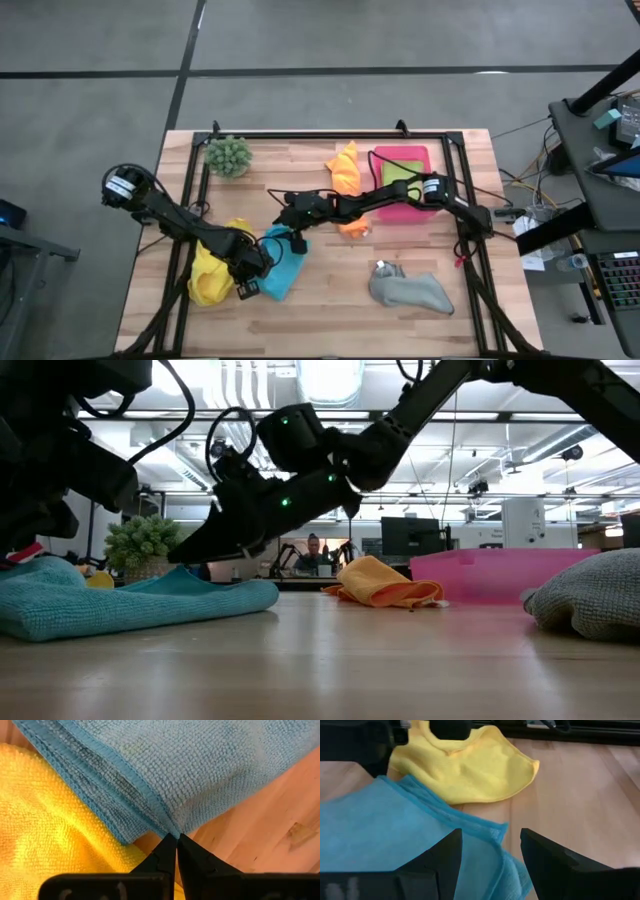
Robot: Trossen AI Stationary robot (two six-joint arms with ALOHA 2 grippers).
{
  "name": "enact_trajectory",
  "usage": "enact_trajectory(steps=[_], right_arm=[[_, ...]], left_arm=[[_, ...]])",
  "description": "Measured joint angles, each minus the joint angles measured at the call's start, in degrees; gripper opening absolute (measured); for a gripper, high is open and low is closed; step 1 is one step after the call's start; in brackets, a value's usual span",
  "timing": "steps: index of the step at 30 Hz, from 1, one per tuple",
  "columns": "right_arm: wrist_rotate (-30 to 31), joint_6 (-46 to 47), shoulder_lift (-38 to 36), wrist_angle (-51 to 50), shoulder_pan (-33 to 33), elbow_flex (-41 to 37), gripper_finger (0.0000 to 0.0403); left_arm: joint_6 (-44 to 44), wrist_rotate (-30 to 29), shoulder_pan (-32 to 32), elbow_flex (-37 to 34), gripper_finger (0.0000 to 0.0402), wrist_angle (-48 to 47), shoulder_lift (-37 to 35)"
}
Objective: Fold microfiber towels
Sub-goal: Fold the blue microfiber cloth
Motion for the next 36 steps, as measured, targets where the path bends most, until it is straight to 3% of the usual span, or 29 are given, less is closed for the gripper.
enact_trajectory(steps=[12,22,36], right_arm=[[0.08,1.52,2.45,2.22,-0.05,0.0,0.0182],[0.06,1.4,2.45,2.44,-0.05,0.0,0.0019],[-0.45,-2.21,-2.61,-4.95,-0.05,-0.04,0.0009]], left_arm=[[0.0,-0.02,0.0,-0.02,0.0,0.25,0.0],[0.04,-0.02,0.0,-0.04,0.0,0.22,0.0],[-0.37,0.04,0.01,0.94,0.0,0.21,-1.81]])
